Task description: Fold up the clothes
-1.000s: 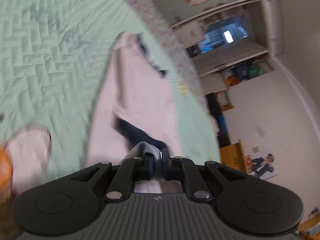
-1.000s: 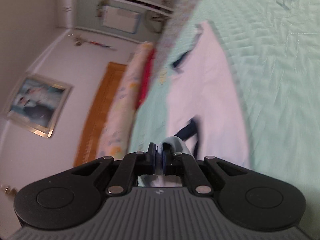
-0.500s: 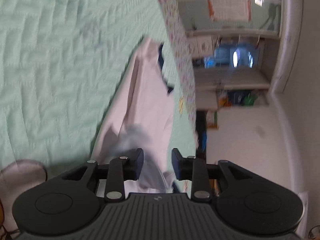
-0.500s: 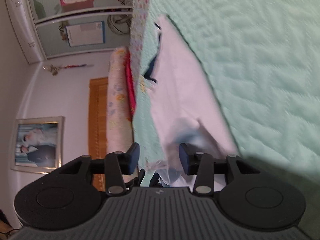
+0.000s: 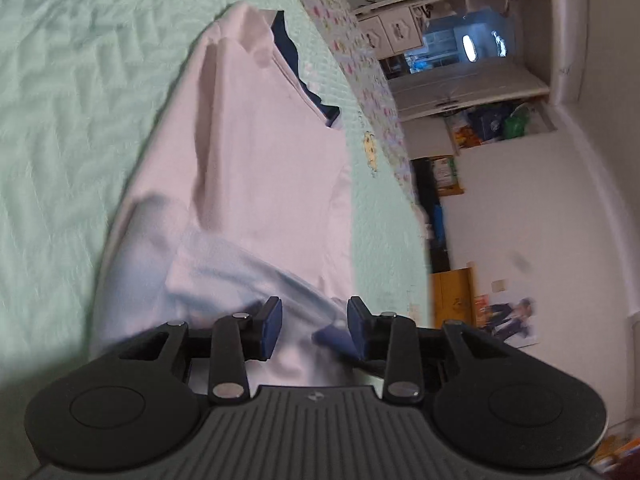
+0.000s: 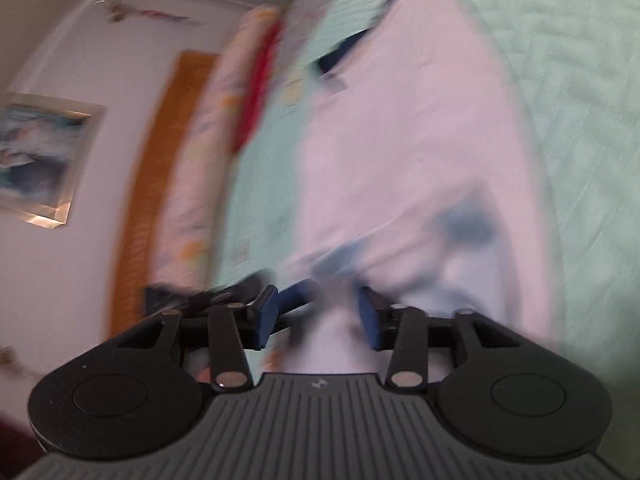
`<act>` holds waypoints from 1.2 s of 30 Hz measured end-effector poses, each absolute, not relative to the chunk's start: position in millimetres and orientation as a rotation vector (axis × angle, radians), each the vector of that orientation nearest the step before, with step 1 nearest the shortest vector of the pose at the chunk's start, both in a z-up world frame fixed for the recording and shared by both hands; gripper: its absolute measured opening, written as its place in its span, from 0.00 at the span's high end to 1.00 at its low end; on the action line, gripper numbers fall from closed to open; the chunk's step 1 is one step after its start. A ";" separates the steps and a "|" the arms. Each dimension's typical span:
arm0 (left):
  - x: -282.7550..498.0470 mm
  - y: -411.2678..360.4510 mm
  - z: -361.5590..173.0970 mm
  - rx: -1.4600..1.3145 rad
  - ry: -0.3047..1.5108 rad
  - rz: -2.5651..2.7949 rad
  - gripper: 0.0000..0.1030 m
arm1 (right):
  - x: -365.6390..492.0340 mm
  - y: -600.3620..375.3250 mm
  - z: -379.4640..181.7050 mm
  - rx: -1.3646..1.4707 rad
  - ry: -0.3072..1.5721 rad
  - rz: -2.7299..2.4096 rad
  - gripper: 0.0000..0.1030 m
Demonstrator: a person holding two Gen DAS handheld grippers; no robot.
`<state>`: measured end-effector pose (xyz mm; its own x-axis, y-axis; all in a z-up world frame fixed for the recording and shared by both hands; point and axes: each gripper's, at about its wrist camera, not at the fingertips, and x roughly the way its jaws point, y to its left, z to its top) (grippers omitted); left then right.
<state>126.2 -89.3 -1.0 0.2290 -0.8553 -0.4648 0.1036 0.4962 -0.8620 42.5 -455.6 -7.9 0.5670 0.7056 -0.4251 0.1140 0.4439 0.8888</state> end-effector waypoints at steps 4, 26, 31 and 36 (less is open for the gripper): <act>130.8 -86.6 -4.2 -0.808 1.163 -0.782 0.64 | 25.5 -484.8 -20.8 1.203 0.872 0.310 0.86; 161.5 -49.6 7.6 -0.783 1.145 -0.720 0.69 | 34.0 -492.9 1.1 1.042 0.927 0.309 0.66; 182.5 -32.8 23.0 -0.729 1.050 -0.604 0.69 | 61.3 -502.9 14.8 0.959 0.902 0.301 0.65; 188.2 -48.1 31.9 -0.799 1.037 -0.697 0.67 | 74.5 -509.2 17.4 1.052 0.847 0.398 0.65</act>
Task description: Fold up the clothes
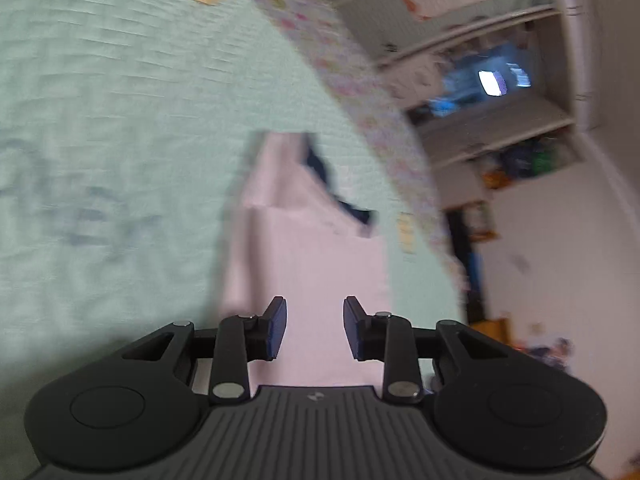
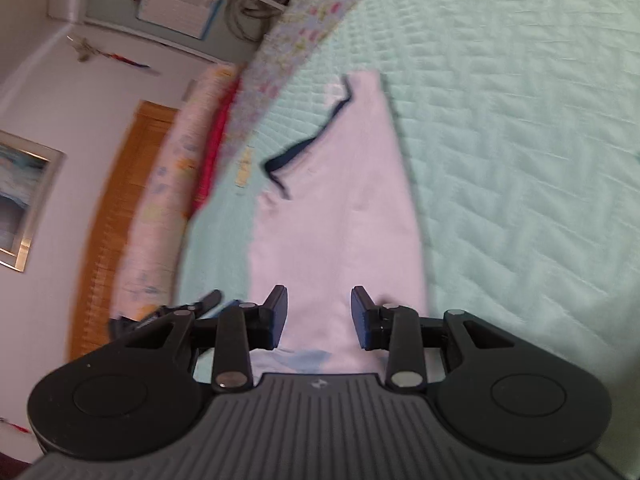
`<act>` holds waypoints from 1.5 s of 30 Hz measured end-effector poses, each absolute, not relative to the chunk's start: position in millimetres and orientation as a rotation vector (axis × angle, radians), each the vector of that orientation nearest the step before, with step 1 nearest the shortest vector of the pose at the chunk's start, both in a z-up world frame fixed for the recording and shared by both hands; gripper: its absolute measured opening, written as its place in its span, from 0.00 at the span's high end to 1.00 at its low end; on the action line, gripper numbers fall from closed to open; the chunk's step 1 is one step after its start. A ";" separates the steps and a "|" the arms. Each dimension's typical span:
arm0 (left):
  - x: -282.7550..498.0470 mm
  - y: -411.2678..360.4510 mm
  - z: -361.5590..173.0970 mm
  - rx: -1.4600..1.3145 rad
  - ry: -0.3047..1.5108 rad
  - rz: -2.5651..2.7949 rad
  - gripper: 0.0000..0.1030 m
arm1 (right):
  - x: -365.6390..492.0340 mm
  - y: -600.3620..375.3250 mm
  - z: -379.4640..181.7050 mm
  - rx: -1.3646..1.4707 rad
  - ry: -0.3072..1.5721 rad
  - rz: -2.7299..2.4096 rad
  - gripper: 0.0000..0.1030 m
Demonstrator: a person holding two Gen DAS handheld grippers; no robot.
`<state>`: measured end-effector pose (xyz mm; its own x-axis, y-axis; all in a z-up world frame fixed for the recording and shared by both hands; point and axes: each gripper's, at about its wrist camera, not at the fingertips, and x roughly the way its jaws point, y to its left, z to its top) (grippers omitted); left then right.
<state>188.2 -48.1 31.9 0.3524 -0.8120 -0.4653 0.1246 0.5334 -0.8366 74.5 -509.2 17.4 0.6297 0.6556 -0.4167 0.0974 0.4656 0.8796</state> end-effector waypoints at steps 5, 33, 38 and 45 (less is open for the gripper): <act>174.6 -73.7 27.9 -0.794 1.085 -0.838 0.67 | 73.8 -491.1 -1.2 1.216 0.852 0.539 0.64; 281.1 -86.8 30.1 -0.542 0.940 -0.507 0.56 | 167.7 -561.7 10.8 0.851 0.782 0.203 0.39; 313.4 -106.4 24.0 -0.548 0.905 -0.493 0.53 | 203.5 -572.1 1.3 0.867 0.809 0.227 0.39; 333.9 -135.8 22.5 -0.470 0.924 -0.563 0.47 | 242.2 -564.8 -0.2 0.888 0.831 0.301 0.39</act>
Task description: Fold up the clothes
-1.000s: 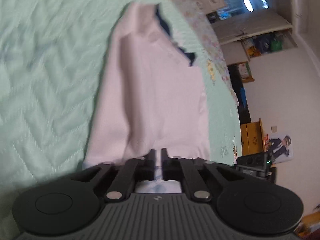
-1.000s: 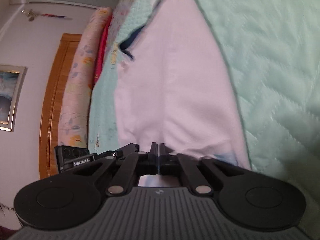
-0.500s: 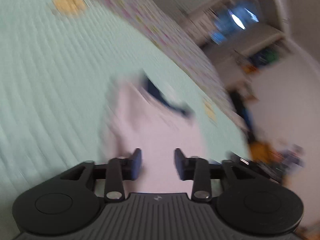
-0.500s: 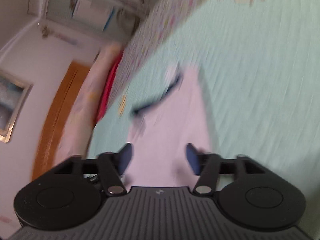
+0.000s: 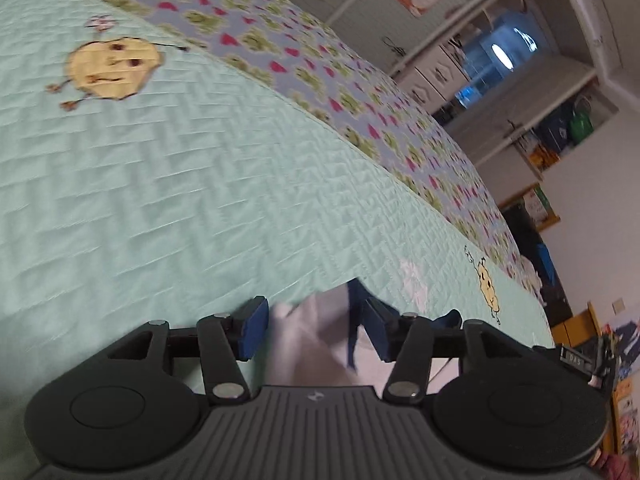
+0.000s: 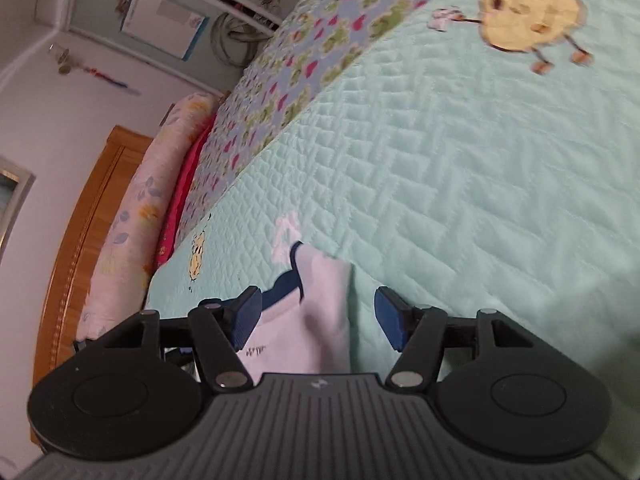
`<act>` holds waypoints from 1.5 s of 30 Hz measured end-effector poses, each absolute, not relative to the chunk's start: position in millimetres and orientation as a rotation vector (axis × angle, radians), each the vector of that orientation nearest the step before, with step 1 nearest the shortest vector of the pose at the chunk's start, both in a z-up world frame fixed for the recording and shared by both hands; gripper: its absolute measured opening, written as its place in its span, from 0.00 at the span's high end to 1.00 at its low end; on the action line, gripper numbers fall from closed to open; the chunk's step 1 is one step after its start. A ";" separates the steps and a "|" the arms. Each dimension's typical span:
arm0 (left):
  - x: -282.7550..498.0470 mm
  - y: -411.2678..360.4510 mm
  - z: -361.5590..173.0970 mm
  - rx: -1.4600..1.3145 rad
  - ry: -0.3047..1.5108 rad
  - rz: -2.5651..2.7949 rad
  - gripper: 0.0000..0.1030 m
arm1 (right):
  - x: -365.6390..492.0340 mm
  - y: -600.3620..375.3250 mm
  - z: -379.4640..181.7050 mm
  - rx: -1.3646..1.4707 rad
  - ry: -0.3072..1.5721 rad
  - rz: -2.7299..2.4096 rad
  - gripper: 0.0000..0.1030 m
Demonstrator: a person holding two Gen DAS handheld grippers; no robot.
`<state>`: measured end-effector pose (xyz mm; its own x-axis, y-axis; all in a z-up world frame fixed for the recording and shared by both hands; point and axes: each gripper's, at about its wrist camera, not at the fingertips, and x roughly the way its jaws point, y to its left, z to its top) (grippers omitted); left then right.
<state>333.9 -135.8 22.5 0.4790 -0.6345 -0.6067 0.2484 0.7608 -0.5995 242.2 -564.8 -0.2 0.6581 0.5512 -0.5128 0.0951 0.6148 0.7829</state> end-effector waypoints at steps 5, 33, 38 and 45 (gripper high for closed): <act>330.8 -159.4 25.5 -0.325 0.937 -0.601 0.88 | 264.2 -544.3 2.6 0.797 0.899 0.315 0.85; -8.6 -44.8 118.6 -0.165 0.507 -0.856 0.91 | -63.1 -475.5 131.7 0.480 0.552 0.574 0.98; -81.6 -30.4 40.0 -0.063 0.697 -0.720 0.84 | -157.2 -446.3 68.3 0.205 0.619 0.424 0.77; -130.6 4.1 43.5 -0.387 0.691 -0.517 0.63 | -230.8 -478.6 52.5 0.624 0.666 0.188 0.67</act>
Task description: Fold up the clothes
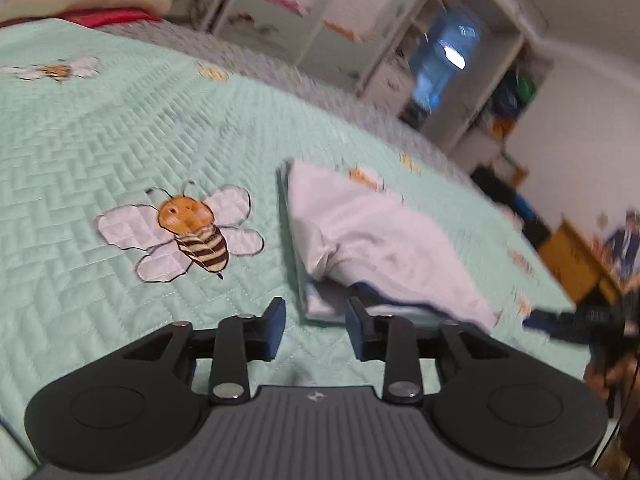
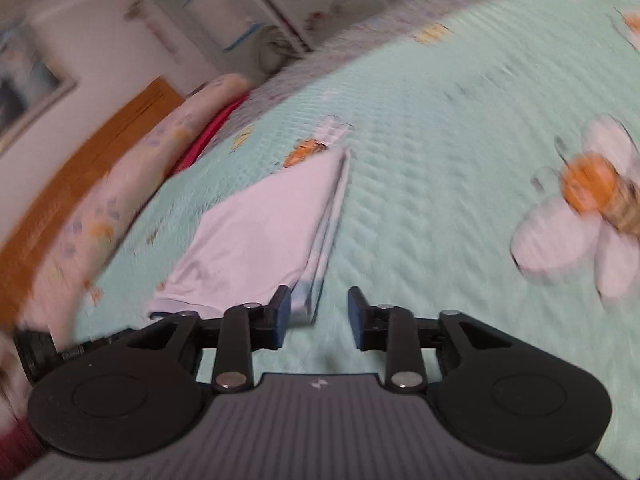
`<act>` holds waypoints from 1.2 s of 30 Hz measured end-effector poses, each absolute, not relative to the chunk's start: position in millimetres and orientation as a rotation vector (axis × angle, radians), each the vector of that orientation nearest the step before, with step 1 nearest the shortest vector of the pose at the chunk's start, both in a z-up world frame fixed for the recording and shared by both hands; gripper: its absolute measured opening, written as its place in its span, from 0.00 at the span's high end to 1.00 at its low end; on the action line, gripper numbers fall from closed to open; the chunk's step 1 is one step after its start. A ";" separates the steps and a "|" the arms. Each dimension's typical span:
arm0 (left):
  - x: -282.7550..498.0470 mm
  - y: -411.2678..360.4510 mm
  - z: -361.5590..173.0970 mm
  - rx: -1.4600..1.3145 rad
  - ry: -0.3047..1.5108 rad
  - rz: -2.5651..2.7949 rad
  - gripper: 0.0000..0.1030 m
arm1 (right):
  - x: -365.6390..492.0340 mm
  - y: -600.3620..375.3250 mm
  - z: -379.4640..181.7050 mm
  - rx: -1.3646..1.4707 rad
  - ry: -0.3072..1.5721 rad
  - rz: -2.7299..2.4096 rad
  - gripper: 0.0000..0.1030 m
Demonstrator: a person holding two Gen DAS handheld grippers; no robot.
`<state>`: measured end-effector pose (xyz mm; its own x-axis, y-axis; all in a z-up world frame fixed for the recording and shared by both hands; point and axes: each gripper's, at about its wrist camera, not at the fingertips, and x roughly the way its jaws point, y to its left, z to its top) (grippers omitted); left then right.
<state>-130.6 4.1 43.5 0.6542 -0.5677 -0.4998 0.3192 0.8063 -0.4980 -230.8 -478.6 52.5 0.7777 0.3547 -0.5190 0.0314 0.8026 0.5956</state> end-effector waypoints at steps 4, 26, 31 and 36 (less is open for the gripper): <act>-127.2 5.0 47.6 -0.524 0.691 -0.454 0.59 | -224.7 -462.3 48.6 0.774 0.694 0.206 0.61; -74.0 -42.1 55.4 -0.451 0.854 -0.494 0.50 | -170.9 -421.4 31.1 0.934 0.797 0.178 0.90; -74.3 -53.1 52.8 -0.395 0.916 -0.482 0.53 | -167.7 -425.1 30.6 0.918 0.790 0.183 0.95; -80.2 -59.7 52.9 -0.372 0.943 -0.517 0.87 | -168.3 -425.3 57.4 0.776 0.719 0.193 0.97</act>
